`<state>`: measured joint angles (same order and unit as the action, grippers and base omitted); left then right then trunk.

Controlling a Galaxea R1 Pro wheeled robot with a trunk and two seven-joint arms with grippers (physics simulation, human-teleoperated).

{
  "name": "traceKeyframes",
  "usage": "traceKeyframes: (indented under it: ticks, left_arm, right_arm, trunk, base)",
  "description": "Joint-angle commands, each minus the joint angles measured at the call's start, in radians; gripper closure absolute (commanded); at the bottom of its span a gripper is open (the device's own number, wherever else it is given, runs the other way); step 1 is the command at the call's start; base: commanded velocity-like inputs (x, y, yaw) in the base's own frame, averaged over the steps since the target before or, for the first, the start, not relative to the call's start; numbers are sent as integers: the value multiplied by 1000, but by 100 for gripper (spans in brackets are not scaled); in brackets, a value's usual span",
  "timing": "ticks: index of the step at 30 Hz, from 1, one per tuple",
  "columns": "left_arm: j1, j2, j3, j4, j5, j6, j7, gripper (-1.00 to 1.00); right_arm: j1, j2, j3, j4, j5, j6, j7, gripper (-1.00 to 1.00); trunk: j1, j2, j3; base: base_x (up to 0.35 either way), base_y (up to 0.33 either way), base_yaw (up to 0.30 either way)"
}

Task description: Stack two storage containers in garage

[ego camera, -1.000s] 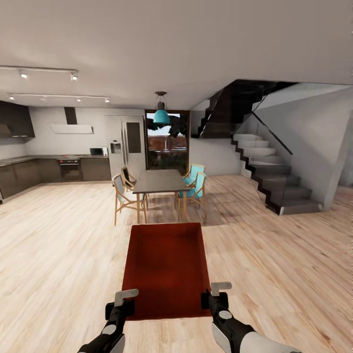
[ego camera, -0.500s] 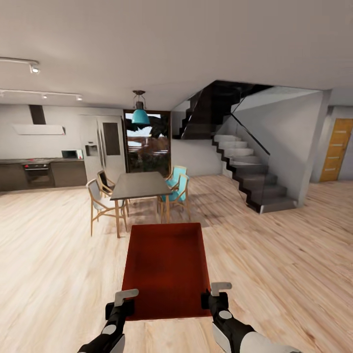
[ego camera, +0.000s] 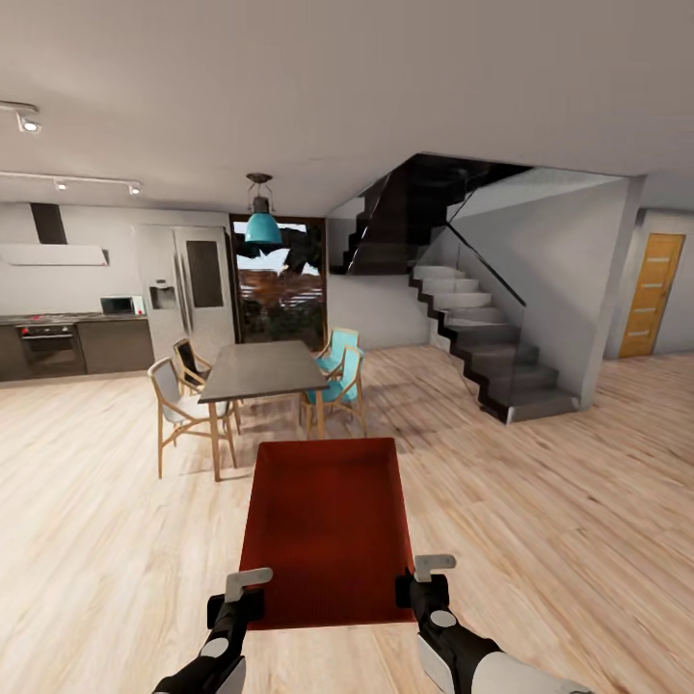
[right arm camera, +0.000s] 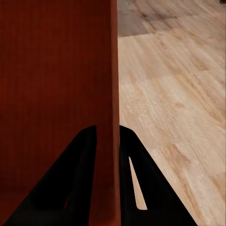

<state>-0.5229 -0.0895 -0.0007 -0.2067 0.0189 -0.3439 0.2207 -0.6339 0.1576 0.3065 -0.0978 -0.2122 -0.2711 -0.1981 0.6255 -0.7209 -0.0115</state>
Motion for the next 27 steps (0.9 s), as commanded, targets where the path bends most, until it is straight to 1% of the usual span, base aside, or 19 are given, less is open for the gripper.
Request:
traceKeyframes:
  ticks: [1, 7, 27]
  left_arm:
    - [-2, -1, 32, -3, -20, 2, 0, 100]
    - [-2, -2, 32, -3, -20, 2, 0, 100]
    - [-2, -1, 32, -3, -20, 2, -1, 100]
  right_arm:
    - [0, 1, -10, 1, -7, 1, 5, 100]
    - [0, 2, -10, 1, -8, 1, 3, 100]
    - [0, 2, -10, 1, -9, 1, 3, 100]
  trunk:
    - [1, -1, -1]
    - [1, -1, -1]
    - [1, -1, -1]
  base:
    - [323, 0, -6]
    - [323, 0, -165]
    - [323, 0, -278]
